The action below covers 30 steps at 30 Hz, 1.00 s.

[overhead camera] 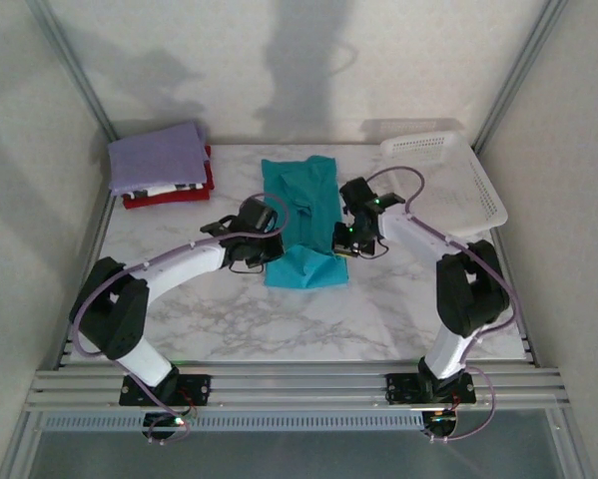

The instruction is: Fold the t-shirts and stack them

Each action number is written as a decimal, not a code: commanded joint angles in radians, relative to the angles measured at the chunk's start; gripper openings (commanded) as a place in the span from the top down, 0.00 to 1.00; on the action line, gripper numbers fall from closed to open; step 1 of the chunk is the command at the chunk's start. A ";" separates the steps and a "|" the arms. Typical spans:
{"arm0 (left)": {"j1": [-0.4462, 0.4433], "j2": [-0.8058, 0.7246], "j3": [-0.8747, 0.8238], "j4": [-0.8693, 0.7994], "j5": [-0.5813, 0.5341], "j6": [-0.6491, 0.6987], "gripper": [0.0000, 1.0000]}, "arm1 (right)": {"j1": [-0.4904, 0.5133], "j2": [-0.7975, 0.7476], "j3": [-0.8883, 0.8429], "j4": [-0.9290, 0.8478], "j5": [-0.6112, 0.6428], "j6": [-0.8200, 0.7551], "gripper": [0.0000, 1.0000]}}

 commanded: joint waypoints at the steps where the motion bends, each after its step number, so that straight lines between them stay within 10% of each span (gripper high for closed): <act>1: 0.037 0.018 0.064 -0.019 -0.038 0.083 1.00 | -0.007 0.051 0.093 -0.040 0.028 -0.044 1.00; 30: 0.200 0.219 0.212 0.055 0.136 0.178 1.00 | -0.129 0.200 0.242 0.111 -0.022 -0.090 1.00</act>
